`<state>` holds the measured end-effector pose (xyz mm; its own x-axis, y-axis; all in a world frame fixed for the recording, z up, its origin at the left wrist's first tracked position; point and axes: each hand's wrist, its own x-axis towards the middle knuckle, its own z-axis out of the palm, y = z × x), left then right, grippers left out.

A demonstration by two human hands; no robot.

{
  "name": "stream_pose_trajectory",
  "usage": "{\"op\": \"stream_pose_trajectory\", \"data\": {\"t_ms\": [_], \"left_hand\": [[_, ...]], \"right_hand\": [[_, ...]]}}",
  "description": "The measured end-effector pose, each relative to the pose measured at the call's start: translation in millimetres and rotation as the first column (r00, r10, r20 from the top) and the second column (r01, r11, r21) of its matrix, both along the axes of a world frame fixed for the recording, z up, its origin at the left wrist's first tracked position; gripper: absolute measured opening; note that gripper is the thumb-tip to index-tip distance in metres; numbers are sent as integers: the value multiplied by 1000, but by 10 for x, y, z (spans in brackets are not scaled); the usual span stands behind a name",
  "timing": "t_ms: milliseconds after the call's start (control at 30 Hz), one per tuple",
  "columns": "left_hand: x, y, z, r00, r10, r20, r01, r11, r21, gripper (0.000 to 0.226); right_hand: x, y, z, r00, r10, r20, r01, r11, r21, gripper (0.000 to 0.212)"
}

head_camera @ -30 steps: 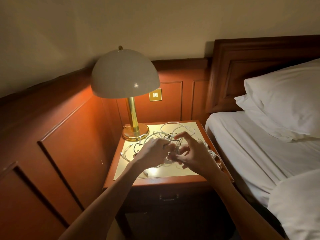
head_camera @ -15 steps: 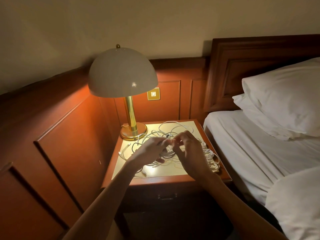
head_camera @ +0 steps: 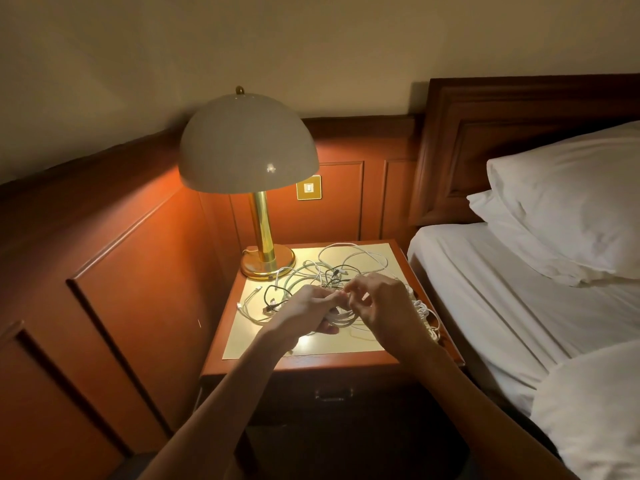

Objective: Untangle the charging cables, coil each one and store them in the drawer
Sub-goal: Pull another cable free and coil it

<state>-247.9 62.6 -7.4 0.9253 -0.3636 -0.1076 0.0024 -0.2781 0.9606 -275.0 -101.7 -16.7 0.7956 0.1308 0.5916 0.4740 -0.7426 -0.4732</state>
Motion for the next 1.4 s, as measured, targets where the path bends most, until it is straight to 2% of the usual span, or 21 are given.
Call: {"op": "stream_pose_trajectory", "data": {"t_ms": [100,200,267,367,467,567,633,700,800,867,933,1033,1133,1267,1333,1400], "left_hand": [[27,-24,-46,995,67,70,-71,996,58,33],[47,-78,-86,962,123,243,-188,947,262,31],[45,-118,-68,895,140,423,-299,893,337,27],[32,-153,1,727,56,685,-445,798,407,26],[81,-114,-6,695,51,717,-466,792,396,28],[112,-71,-12,681,47,730,-489,772,407,29],[97,-66,-2,688,-1,726,-476,755,451,27],[87,-74,-39,738,24,674,-453,759,468,29],[133,-116,-148,853,229,468,-435,808,397,38],[148,-150,-209,869,330,369,-454,829,326,39],[190,-135,-240,850,395,348,-484,847,221,44],[330,-60,-315,887,361,288,-409,903,130,55],[470,-24,-350,944,289,160,-312,939,144,50],[642,-4,-348,967,222,123,-232,970,72,56],[671,4,-334,974,193,118,-205,973,105,57],[655,-24,-302,980,160,119,-183,960,212,51]], "right_hand": [[40,-56,50,998,42,-49,-48,989,-142,19],[86,-29,40,998,-17,-56,1,962,-273,21],[93,53,-36,995,-99,-16,87,934,-347,24],[92,181,-159,980,-195,37,192,888,-418,29],[150,201,-175,978,-198,72,210,894,-396,25],[223,194,-209,985,-172,28,168,896,-411,23],[262,200,-226,984,-173,-40,141,899,-416,22],[296,203,-206,976,-174,-129,115,922,-369,22],[287,249,-115,958,-150,-244,59,937,-344,30],[257,284,-68,946,-102,-308,11,959,-284,35],[222,289,-42,912,-48,-408,-20,987,-162,40],[148,290,-78,814,80,-575,-15,993,116,39],[67,314,-151,741,222,-634,62,917,393,34],[32,362,-169,699,368,-614,117,788,605,34],[5,338,-129,655,405,-637,121,776,618,37],[1,253,-99,624,284,-728,117,887,446,41]]}}
